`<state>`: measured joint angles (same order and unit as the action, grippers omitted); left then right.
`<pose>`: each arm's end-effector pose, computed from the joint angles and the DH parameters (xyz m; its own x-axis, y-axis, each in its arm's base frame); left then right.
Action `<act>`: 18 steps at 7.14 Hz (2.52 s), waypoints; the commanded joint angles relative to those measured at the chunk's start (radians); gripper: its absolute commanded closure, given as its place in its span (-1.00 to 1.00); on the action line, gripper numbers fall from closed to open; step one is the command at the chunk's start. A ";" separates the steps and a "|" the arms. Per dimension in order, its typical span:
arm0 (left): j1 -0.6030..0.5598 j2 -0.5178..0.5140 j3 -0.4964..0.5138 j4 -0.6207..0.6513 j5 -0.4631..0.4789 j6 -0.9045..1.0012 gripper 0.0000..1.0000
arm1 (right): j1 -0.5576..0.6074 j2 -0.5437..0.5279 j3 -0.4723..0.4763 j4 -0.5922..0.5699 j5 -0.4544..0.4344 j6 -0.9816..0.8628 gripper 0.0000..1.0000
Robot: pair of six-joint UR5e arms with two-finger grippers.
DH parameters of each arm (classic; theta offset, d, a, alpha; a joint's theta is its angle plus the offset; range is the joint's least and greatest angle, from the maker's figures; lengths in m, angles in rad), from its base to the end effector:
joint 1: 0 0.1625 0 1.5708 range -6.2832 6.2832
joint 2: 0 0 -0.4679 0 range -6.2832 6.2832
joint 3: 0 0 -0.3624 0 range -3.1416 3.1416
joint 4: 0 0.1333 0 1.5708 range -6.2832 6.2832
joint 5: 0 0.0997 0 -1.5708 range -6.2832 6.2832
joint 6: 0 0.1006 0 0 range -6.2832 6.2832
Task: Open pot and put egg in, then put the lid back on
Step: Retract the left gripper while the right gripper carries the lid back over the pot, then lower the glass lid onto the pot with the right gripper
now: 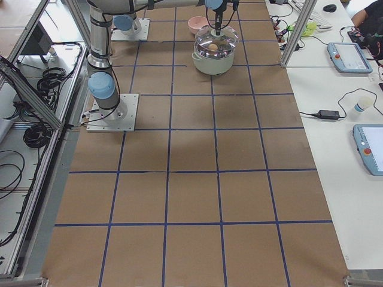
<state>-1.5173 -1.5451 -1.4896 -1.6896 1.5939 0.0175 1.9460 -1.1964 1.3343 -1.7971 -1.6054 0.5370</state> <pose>-0.1069 -0.4532 0.5672 -0.9991 -0.0357 -0.0229 -0.0360 0.9993 0.0123 0.3547 -0.5463 0.4568 -0.9867 0.1619 -0.0155 0.1626 0.9823 -0.0935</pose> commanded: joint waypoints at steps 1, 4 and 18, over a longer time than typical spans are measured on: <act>-0.006 0.014 -0.012 0.004 0.006 0.007 -1.00 | 0.027 0.034 0.020 -0.065 -0.002 0.009 0.91; -0.004 0.019 -0.017 0.004 0.009 0.007 -1.00 | 0.036 0.035 0.063 -0.108 0.004 -0.023 0.91; 0.002 0.019 -0.017 0.005 0.009 0.007 -1.00 | 0.037 0.043 0.114 -0.182 0.027 -0.090 0.91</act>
<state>-1.5169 -1.5263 -1.5064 -1.6843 1.6030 0.0234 1.9834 -1.1547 1.4478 -1.9780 -1.5779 0.4690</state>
